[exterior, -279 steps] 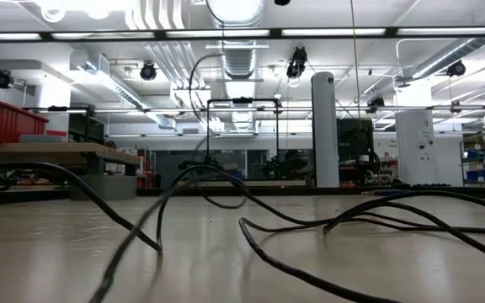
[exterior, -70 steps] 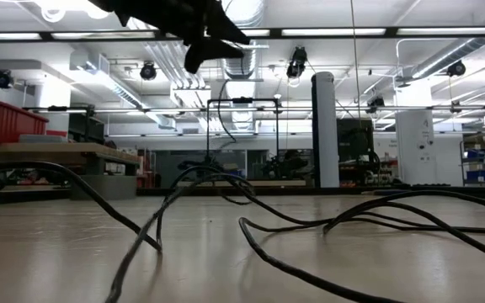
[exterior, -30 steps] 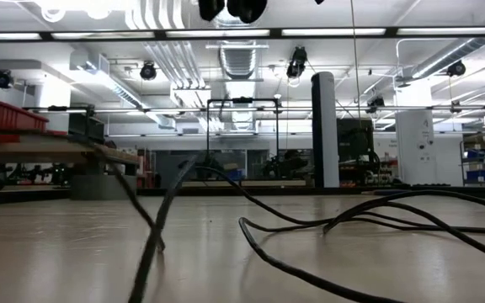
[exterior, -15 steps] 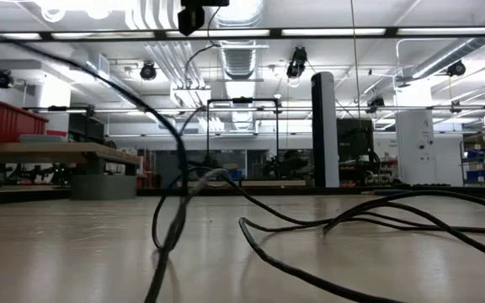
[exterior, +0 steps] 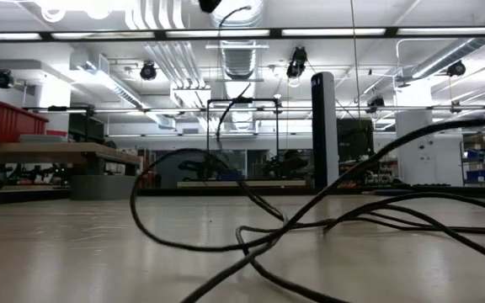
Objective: Coil cords
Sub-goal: Coil the black wire on the black spool
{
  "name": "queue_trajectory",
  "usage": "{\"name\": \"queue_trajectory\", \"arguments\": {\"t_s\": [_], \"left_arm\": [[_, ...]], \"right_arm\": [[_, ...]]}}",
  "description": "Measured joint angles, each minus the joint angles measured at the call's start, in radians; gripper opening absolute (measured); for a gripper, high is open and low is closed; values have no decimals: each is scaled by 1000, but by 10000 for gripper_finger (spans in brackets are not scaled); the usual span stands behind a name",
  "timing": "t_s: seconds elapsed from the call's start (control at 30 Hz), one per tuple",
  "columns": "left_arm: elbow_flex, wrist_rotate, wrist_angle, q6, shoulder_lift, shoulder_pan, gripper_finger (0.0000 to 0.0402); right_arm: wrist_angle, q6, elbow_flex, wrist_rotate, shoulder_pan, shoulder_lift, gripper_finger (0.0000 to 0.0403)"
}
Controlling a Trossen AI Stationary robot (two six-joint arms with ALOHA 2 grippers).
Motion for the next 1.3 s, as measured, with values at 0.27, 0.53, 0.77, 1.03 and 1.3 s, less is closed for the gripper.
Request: {"name": "queue_trajectory", "arguments": {"t_s": [0.27, 0.53, 0.77, 1.03, 1.3], "left_arm": [[-3, -36, 14, -67, 7, -16, 31], [-21, -116, -67, -38, 8, -16, 103], [-26, -65, -133, -11, 3, -17, 145], [-26, -53, -267, 74, -53, -17, 149], [-25, -258, -67, 43, -162, -18, 116]], "right_arm": [[23, -24, 0, 59, -5, 2, 0], [104, -68, 0, 58, -7, -6, 0], [112, -75, 0, 58, -8, -20, 0], [102, -105, 0, 64, -7, -84, 0], [42, -136, 0, 183, -8, -99, 0]]}}
